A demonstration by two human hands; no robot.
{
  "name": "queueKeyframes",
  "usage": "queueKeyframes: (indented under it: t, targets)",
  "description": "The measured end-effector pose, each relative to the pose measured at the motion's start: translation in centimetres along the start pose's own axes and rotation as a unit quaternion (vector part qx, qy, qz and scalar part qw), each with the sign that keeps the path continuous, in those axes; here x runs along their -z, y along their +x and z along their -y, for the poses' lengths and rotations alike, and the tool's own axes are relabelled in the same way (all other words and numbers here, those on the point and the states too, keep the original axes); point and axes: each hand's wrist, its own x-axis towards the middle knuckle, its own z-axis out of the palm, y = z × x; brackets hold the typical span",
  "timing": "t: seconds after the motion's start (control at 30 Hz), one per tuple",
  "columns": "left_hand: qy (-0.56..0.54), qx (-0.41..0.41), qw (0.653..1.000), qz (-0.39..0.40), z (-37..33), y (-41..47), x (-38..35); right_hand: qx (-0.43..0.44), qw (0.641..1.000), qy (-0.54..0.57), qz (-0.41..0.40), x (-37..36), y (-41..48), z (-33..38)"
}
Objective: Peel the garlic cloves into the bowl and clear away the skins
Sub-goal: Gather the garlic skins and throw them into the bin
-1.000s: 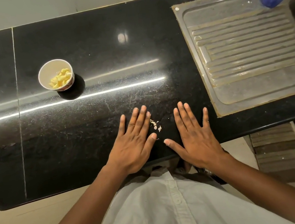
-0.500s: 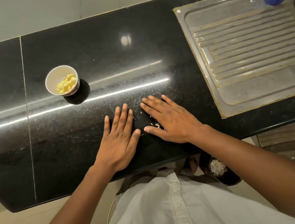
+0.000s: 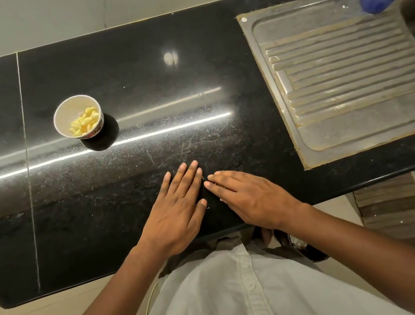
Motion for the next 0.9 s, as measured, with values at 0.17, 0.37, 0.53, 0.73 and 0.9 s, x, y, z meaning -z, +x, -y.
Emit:
queueKeyframes:
  t: [0.17, 0.37, 0.53, 0.73, 0.9]
  targets:
    - [0.051, -0.013, 0.996, -0.066, -0.3, 0.9, 0.9, 0.025, 0.999, -0.029, 0.004, 0.6, 0.6, -0.1]
    - [0.022, -0.032, 0.993, -0.108, -0.7, 2.2, 0.8, 0.036, 0.999, -0.027, -0.003, 1.1, -0.2, -0.5]
    - [-0.001, -0.012, 0.993, -0.119, -0.6, 2.6, 0.2, 0.043, 0.998, -0.041, -0.002, 1.6, -0.2, -0.7]
    - [-0.005, -0.018, 0.992, -0.124, -0.4, 2.5, 0.2, 0.060, 0.996, -0.066, 0.003, 2.3, 0.1, -0.4]
    - [-0.024, -0.003, 0.994, -0.111, -0.7, 2.6, 0.4, 0.042, 0.997, -0.064, 0.011, 1.8, 0.7, -0.3]
